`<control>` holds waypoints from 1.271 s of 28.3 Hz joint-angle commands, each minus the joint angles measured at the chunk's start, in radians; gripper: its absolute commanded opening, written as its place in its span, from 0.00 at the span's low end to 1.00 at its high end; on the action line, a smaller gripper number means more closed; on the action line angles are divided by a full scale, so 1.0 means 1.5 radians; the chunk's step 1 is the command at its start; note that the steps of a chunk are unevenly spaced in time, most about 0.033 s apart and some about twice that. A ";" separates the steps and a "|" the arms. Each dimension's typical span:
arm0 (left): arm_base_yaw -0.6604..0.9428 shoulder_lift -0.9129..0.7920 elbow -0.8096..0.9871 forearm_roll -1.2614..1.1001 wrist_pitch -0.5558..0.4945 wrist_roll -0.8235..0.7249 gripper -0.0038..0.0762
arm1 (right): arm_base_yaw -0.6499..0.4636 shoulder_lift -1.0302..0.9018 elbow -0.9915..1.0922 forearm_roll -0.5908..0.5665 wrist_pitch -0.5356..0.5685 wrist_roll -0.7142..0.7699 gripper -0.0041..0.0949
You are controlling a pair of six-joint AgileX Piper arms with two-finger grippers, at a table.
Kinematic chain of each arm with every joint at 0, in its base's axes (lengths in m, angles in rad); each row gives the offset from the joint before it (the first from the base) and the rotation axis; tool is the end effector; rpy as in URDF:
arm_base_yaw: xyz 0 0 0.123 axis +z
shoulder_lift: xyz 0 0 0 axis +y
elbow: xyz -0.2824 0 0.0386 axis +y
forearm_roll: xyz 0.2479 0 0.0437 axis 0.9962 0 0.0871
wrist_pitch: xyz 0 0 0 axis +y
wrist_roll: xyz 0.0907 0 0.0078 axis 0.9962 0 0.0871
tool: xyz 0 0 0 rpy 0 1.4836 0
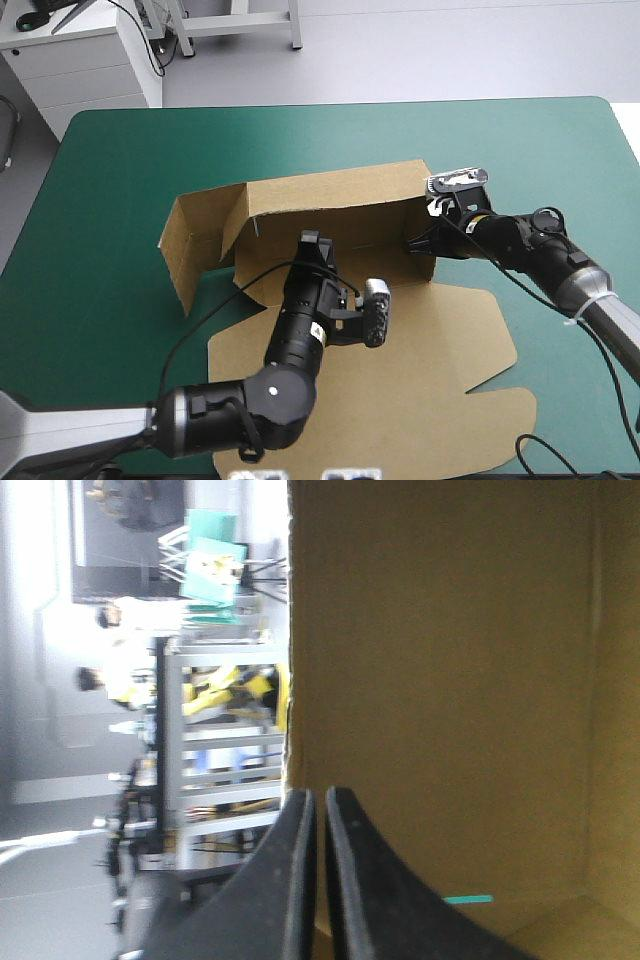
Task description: Fold the box
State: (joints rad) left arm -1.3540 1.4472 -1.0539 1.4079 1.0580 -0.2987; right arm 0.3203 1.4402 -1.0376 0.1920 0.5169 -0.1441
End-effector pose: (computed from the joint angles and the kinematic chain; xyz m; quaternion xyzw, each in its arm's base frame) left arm 0.1384 -0.2642 0.3277 0.6044 0.5254 0.3445 0.4900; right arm 0.2898 0.1052 0.2845 -0.1546 0.9173 0.1056 0.3513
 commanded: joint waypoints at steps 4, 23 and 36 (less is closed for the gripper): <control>0.103 -0.137 -0.116 -0.215 -0.035 0.126 0.06 | -0.001 -0.005 -0.011 -0.022 0.032 0.007 0.03; 1.066 -0.317 -0.014 -1.265 -0.165 0.624 0.07 | -0.001 -0.005 -0.011 -0.033 0.063 0.035 0.03; 1.072 -0.311 0.130 -1.274 -0.317 0.629 0.06 | -0.001 -0.006 -0.097 -0.036 0.246 0.067 0.03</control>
State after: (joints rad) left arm 0.2698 0.9927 -0.8327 -0.4726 0.6479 0.6393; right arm 0.3203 1.4549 -1.1187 0.1419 0.7208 -0.0621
